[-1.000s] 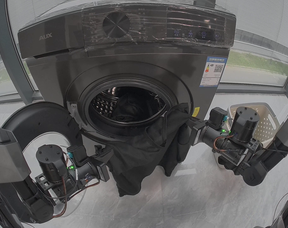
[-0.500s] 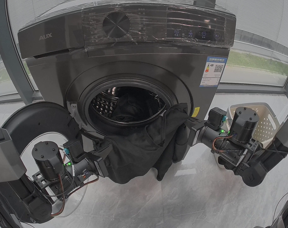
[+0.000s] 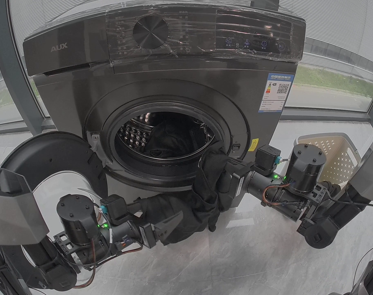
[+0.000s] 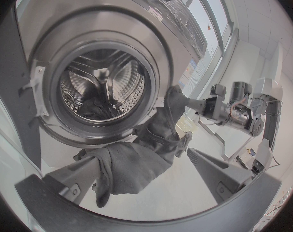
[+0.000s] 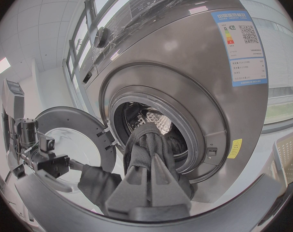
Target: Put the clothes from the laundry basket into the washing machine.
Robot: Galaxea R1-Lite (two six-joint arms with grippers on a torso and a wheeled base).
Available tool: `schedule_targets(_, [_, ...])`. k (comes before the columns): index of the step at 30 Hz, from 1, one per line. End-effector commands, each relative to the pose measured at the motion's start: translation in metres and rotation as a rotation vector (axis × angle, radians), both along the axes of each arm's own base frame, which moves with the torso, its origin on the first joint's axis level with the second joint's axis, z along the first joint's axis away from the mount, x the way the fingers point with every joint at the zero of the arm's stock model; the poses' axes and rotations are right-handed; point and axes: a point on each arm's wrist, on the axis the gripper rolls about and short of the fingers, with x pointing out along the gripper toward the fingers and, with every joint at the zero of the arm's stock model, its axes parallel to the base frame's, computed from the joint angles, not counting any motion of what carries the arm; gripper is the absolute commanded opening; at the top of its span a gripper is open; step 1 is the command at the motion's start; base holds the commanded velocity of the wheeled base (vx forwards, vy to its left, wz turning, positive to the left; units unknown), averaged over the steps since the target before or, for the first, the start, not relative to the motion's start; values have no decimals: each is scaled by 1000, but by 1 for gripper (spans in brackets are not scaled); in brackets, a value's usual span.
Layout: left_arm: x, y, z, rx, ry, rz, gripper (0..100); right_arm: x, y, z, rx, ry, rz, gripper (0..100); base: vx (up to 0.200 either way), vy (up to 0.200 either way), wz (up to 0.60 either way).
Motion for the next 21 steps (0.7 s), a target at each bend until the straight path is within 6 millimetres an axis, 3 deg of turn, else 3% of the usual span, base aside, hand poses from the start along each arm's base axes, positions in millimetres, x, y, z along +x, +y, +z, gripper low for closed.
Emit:
schedule_targets(1, [3, -21, -23, 42, 49, -55, 100, -2, 8, -2, 1, 0, 24, 0, 0, 0, 0])
schedule_targets(13, [8, -52, -47, 70, 75, -133, 100, -6, 11, 1, 8, -6, 38, 0, 0, 0, 0])
schedule_targets(21, [33, -71, -59, 70, 19, -116, 100, -11, 15, 2, 16, -9, 55, 0, 0, 0, 0])
